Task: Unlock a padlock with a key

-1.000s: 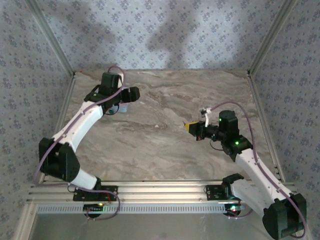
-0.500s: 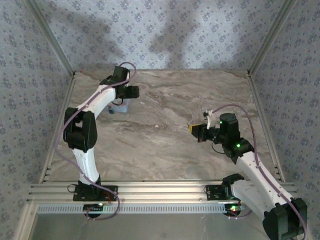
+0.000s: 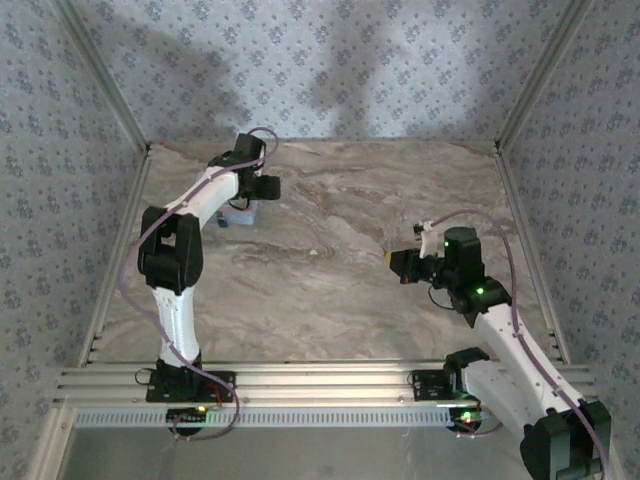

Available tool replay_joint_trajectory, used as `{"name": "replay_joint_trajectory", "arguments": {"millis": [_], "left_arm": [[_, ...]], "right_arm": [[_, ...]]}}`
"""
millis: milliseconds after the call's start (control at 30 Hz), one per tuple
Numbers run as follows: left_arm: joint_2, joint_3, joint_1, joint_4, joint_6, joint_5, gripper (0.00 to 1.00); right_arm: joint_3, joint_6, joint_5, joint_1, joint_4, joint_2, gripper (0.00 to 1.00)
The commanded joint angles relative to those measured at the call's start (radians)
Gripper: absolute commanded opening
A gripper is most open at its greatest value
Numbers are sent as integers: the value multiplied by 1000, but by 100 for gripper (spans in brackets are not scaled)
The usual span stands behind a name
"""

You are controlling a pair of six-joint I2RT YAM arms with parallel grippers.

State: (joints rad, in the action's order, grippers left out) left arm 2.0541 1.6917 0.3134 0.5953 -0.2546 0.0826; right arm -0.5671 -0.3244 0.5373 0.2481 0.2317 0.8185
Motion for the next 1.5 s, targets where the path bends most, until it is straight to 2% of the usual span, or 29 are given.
{"name": "replay_joint_trajectory", "arguments": {"millis": [0, 233, 600, 800, 1000, 1233, 1467], "left_arm": [[4, -31, 31, 64, -13, 21, 84], [-54, -127, 111, 48, -54, 36, 83], [-150, -225, 314, 22, -141, 34, 82], [-123, -209, 435, -4, -194, -18, 82], [5, -47, 516, 29, -179, -62, 79], [62, 40, 566, 36, -162, -106, 77], [-56, 2, 563, 32, -121, -87, 78]], "right_arm": [[-1, -10, 4, -24, 43, -19, 0], [-3, -10, 31, -75, 79, -36, 0], [-5, -10, 63, -162, 137, -79, 0], [1, -10, 59, -189, 159, -103, 0], [6, -16, 45, -202, 159, -104, 0], [9, -17, 39, -207, 158, -101, 0], [30, -38, 67, -205, 100, -79, 0]]}}
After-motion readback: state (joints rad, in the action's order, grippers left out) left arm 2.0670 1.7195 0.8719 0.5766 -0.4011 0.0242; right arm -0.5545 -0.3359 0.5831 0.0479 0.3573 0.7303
